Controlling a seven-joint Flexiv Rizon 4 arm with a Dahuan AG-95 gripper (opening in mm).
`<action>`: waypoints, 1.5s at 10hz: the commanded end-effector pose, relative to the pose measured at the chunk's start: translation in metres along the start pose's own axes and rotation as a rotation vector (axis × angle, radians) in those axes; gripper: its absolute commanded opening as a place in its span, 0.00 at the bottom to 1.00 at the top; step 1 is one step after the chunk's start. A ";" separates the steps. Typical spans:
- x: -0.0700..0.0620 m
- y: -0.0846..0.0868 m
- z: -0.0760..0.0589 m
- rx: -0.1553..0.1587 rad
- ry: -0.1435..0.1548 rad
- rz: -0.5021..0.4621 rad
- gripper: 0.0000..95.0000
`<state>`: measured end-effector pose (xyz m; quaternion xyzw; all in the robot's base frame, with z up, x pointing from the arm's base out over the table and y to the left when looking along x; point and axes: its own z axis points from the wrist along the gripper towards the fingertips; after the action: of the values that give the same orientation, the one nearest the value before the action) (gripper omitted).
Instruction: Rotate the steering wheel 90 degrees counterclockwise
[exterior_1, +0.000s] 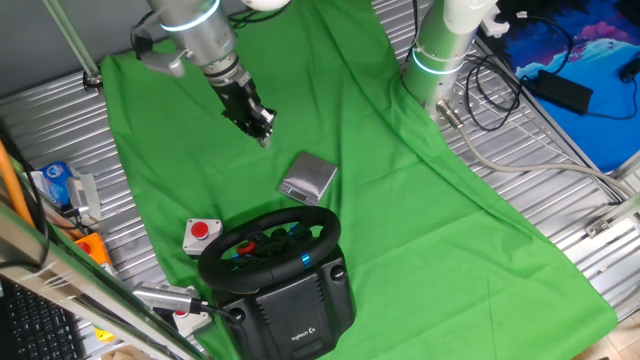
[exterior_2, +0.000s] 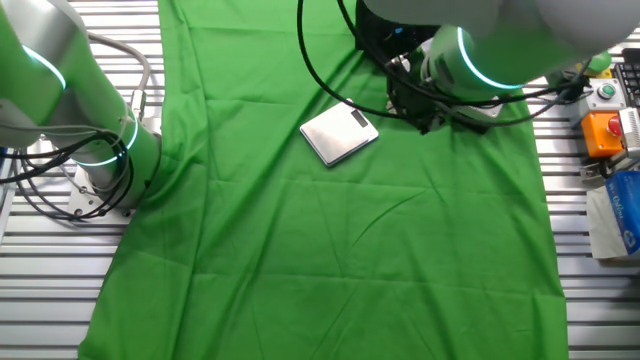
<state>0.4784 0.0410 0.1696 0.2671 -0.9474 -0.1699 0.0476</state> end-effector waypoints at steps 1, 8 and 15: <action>0.000 0.000 0.000 -0.008 0.018 0.016 0.00; 0.000 0.000 0.000 0.005 -0.033 0.145 0.00; 0.018 -0.062 -0.021 0.047 0.018 0.020 0.00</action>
<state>0.4945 -0.0193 0.1675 0.2584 -0.9537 -0.1451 0.0505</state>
